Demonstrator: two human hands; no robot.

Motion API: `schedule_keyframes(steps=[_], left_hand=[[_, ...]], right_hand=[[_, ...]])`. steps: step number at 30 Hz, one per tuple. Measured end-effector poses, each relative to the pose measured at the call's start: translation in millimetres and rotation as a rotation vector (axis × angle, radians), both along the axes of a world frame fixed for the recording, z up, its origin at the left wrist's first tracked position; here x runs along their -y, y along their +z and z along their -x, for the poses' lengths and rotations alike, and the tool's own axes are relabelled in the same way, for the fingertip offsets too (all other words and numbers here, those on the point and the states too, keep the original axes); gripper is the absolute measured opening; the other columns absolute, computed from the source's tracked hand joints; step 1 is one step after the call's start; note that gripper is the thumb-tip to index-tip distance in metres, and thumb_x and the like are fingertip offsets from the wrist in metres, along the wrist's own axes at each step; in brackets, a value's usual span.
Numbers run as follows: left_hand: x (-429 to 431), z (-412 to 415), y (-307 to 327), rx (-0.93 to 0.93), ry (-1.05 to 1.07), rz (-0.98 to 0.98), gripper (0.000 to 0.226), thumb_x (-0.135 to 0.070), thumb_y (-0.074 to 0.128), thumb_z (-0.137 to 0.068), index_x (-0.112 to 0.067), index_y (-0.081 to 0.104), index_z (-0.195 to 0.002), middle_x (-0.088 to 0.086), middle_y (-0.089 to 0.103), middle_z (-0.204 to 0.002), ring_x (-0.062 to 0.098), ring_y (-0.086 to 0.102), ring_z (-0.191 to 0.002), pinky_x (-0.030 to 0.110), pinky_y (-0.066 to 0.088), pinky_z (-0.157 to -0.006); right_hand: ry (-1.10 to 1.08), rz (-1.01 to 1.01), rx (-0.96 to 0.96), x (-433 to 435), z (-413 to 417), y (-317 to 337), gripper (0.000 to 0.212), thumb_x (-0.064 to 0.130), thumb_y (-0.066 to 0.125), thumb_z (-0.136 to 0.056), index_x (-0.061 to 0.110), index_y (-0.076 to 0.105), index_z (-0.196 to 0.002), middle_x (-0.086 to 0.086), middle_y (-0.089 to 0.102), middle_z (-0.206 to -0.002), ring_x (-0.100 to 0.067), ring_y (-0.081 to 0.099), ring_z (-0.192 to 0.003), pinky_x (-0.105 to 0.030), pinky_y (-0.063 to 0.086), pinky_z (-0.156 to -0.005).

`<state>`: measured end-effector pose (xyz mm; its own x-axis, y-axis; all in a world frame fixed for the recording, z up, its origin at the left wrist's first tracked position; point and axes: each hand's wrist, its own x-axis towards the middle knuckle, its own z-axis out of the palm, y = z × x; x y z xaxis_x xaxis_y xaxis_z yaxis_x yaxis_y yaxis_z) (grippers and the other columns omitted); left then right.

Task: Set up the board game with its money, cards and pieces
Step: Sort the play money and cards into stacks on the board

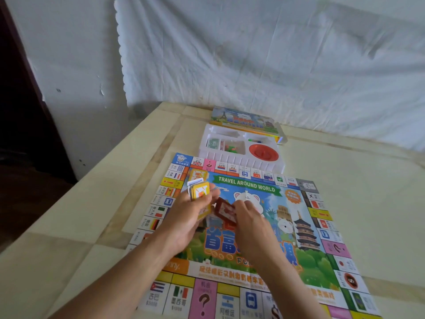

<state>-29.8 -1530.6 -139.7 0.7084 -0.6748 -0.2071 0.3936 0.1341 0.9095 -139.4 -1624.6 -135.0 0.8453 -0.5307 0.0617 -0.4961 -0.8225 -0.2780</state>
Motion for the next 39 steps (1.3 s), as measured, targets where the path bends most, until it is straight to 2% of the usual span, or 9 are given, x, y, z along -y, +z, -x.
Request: schedule_keyframes(steps=[3,16,21,23,27,30,34,36,39], left_hand=[[0.4,2.6,-0.1,-0.015,-0.052,0.000,0.020,-0.007,0.053,-0.093,-0.015,0.067,-0.106,0.001,0.073,-0.108,0.018,0.065,-0.106,0.035,0.051,-0.084],[-2.7,4.2,-0.9,0.020,-0.088,-0.065,0.023,-0.005,0.051,-0.093,-0.009,0.070,-0.105,0.008,0.073,-0.104,0.026,0.067,-0.100,0.034,0.052,-0.076],[-1.7,6.7,1.9,-0.001,-0.030,-0.065,0.022,-0.005,0.049,-0.095,-0.009,0.069,-0.103,0.010,0.074,-0.100,0.024,0.069,-0.092,0.033,0.054,-0.070],[-0.7,4.7,1.0,-0.005,0.064,-0.077,0.020,-0.005,0.050,-0.095,-0.011,0.067,-0.102,0.008,0.074,-0.092,0.023,0.069,-0.087,0.036,0.054,-0.072],[-1.9,0.3,2.4,-0.092,0.079,-0.004,0.015,-0.003,0.054,-0.092,-0.008,0.067,-0.098,0.007,0.066,-0.076,0.019,0.059,-0.070,0.034,0.049,-0.069],[-3.9,4.8,3.5,-0.089,-0.041,0.019,0.007,-0.006,0.066,-0.082,-0.009,0.069,-0.088,0.007,0.069,-0.072,0.017,0.060,-0.063,0.032,0.046,-0.065],[-3.7,8.9,2.4,0.006,-0.069,-0.007,0.009,-0.012,0.076,-0.070,-0.014,0.076,-0.079,0.021,0.071,-0.093,0.031,0.065,-0.081,0.044,0.051,-0.080],[-3.4,7.3,1.1,0.033,-0.040,-0.037,0.006,-0.007,0.073,-0.075,-0.013,0.074,-0.077,0.020,0.072,-0.089,0.032,0.068,-0.078,0.043,0.054,-0.076],[-3.8,3.4,2.4,0.061,0.003,-0.066,0.007,-0.005,0.071,-0.079,-0.010,0.069,-0.081,0.018,0.073,-0.086,0.034,0.069,-0.081,0.046,0.054,-0.079]], right_hand=[[0.042,0.010,-0.034,-6.2,-1.6,-3.8,0.036,0.000,0.051,-0.087,0.016,0.035,-0.116,-0.003,0.044,-0.111,-0.023,0.057,-0.080,-0.026,0.036,-0.055],[0.016,0.087,-0.051,-5.0,-0.6,-2.6,0.029,0.008,0.052,-0.090,0.016,0.037,-0.114,-0.002,0.048,-0.111,-0.024,0.060,-0.088,-0.029,0.036,-0.060],[-0.006,0.032,-0.040,-3.9,-1.4,-0.8,0.017,0.007,0.045,-0.092,0.015,0.038,-0.105,-0.002,0.052,-0.104,-0.021,0.049,-0.072,-0.028,0.034,-0.053],[-0.094,-0.170,0.056,1.2,-5.3,-3.2,0.003,0.012,0.039,-0.098,0.015,0.039,-0.097,-0.001,0.054,-0.092,-0.018,0.050,-0.067,-0.026,0.037,-0.051],[-0.235,-1.030,0.453,6.1,-6.0,0.2,0.018,0.014,0.041,-0.100,0.007,0.053,-0.089,-0.006,0.055,-0.069,-0.014,0.047,-0.053,-0.026,0.038,-0.047],[-0.164,-1.310,0.567,1.1,-3.4,3.8,0.016,0.010,0.044,-0.099,0.000,0.055,-0.094,-0.003,0.052,-0.061,-0.011,0.043,-0.049,-0.021,0.035,-0.045],[-0.114,-1.393,0.602,-3.4,-6.1,2.2,0.018,0.012,0.043,-0.099,-0.002,0.055,-0.096,-0.004,0.053,-0.062,-0.013,0.044,-0.050,-0.022,0.037,-0.047],[-0.099,-1.368,0.585,-4.0,-5.6,2.3,0.019,0.014,0.044,-0.099,-0.001,0.055,-0.098,-0.004,0.055,-0.065,-0.012,0.046,-0.052,-0.023,0.039,-0.048],[-0.092,-1.014,0.544,-1.2,-5.2,0.9,0.017,0.019,0.054,-0.095,0.012,0.054,-0.110,0.000,0.061,-0.089,-0.009,0.056,-0.065,-0.021,0.047,-0.057]])
